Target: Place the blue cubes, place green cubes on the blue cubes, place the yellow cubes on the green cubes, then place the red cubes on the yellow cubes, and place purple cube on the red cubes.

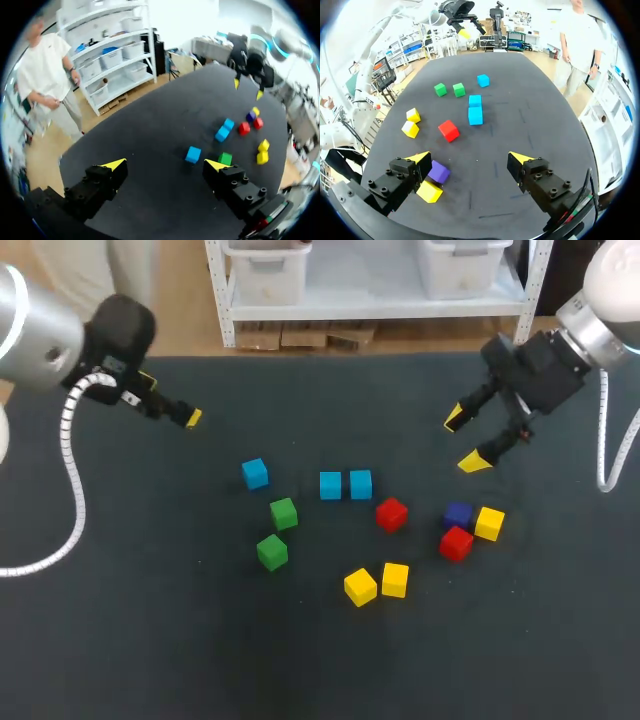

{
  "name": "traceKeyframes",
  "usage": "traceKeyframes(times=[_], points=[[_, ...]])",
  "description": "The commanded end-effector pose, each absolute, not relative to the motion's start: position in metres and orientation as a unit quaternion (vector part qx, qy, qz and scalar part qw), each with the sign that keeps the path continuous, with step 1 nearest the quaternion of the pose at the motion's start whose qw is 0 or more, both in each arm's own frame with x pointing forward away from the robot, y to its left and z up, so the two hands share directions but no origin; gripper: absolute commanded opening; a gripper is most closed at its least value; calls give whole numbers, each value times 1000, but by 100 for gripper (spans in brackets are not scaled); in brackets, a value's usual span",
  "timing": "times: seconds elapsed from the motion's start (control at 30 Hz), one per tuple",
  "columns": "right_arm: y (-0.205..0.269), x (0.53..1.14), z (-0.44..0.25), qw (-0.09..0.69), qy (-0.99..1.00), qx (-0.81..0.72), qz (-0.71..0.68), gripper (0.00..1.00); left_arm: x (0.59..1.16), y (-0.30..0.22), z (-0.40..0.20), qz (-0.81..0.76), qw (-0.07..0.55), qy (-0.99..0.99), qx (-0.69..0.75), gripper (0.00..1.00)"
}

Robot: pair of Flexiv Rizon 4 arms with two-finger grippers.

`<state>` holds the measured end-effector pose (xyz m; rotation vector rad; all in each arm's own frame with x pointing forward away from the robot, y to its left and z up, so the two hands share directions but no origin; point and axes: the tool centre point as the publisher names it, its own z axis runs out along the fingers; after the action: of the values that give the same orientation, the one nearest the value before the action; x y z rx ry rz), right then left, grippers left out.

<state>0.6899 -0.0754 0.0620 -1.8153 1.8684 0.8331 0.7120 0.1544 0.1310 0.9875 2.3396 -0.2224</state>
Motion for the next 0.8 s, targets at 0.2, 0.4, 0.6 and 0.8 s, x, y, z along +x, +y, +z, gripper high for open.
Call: traceKeyframes(times=[0.2,0.4,0.6,0.8], points=[[-75,691,61,202,668,-650,300,100,724,147,114,12,192,700,688,100],[-75,691,61,202,668,-650,300,100,726,141,94,23,171,675,717,100],[-75,691,61,202,668,-650,300,100,726,129,78,-5,179,686,705,100],[-75,691,61,202,668,-650,300,100,720,116,65,-39,177,720,670,100]])
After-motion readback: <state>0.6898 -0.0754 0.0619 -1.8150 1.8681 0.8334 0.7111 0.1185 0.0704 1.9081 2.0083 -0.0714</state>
